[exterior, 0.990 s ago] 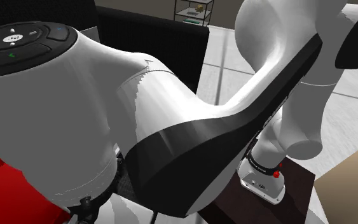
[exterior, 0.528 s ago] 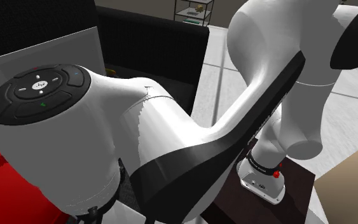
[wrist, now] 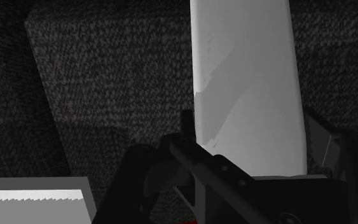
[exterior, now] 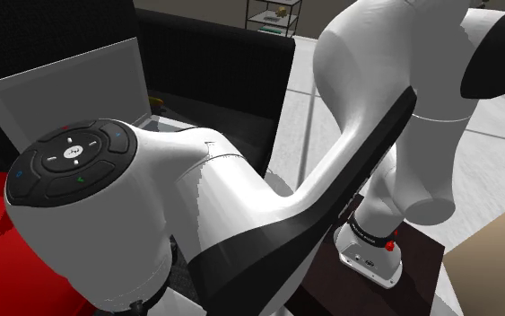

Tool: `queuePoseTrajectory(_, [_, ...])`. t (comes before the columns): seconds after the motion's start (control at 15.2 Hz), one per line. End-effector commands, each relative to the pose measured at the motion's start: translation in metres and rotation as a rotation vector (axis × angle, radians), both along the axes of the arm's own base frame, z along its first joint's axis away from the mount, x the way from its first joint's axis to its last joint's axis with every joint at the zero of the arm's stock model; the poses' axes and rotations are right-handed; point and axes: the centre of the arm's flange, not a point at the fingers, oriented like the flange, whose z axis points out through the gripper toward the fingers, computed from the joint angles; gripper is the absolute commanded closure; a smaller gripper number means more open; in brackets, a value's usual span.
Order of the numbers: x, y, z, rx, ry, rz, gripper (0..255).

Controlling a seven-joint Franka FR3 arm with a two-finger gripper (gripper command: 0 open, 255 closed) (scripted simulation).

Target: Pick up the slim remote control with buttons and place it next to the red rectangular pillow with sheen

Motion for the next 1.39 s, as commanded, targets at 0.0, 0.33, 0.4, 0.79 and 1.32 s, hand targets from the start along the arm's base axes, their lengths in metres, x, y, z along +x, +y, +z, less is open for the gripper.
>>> queuePoseTrajectory(0.0, [0.000,0.000,-0.004,-0.005,0.004,-0.001,255])
queuePoseTrajectory(0.33, [0.000,0.000,-0.003,-0.005,0.004,-0.001,0])
queuePoseTrajectory(0.4, [0.000,0.000,-0.004,-0.005,0.004,-0.001,0])
queuePoseTrajectory(0.79, [-0.003,0.000,0.046,-0.005,0.004,-0.001,0])
queuePoseTrajectory(1.32, [-0.003,0.000,0.046,-0.005,0.004,-0.001,0])
